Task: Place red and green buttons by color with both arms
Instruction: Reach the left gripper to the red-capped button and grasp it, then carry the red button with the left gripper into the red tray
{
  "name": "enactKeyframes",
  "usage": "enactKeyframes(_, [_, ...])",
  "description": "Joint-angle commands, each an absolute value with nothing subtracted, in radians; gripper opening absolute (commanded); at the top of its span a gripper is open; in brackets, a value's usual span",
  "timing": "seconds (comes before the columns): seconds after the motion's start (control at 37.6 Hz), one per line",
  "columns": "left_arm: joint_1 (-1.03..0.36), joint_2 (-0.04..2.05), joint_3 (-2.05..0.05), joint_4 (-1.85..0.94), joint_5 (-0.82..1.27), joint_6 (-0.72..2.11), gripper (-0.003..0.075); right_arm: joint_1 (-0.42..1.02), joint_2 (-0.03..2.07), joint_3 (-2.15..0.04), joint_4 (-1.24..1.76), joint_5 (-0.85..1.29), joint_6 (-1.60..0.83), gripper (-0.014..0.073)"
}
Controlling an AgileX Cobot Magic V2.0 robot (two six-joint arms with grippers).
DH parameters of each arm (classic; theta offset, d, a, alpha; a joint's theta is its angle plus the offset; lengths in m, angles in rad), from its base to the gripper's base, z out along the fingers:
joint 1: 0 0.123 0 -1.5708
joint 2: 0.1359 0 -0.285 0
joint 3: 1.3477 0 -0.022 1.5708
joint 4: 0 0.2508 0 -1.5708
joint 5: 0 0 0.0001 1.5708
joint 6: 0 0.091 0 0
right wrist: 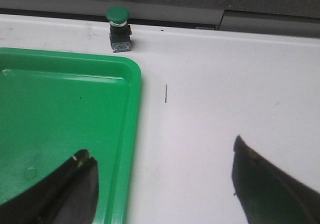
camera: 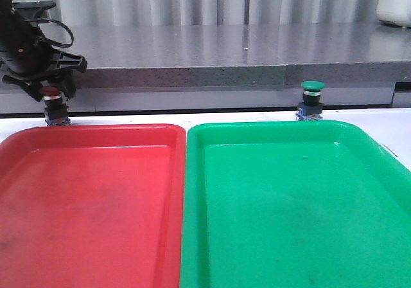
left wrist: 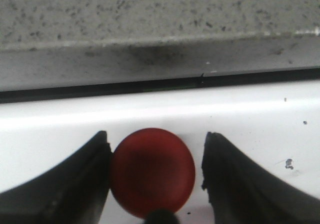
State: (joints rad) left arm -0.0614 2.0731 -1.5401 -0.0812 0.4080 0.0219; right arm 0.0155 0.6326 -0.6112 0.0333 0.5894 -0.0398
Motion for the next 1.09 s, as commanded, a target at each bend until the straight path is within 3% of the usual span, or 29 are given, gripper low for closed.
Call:
enactKeyframes(0.0, [-0.064, 2.017, -1.571, -0.092, 0.364, 0.017, 0.03, 0.016, 0.638, -0.646, 0.026, 0.522, -0.05, 0.0571])
enactKeyframes(0.32, [-0.064, 1.999, -1.571, -0.094, 0.389, 0.017, 0.0276, 0.016, 0.638, -0.646, 0.026, 0.522, -0.05, 0.0571])
enactKeyframes(0.64, [-0.064, 1.804, -1.558, -0.098, 0.507, 0.017, 0.0271, 0.016, 0.638, -0.646, 0.026, 0.522, -0.05, 0.0571])
enactKeyframes(1.06, [-0.15, 1.378, -1.221, -0.116, 0.54, 0.036, 0.0271, 0.016, 0.638, -0.646, 0.026, 0.522, -0.05, 0.0571])
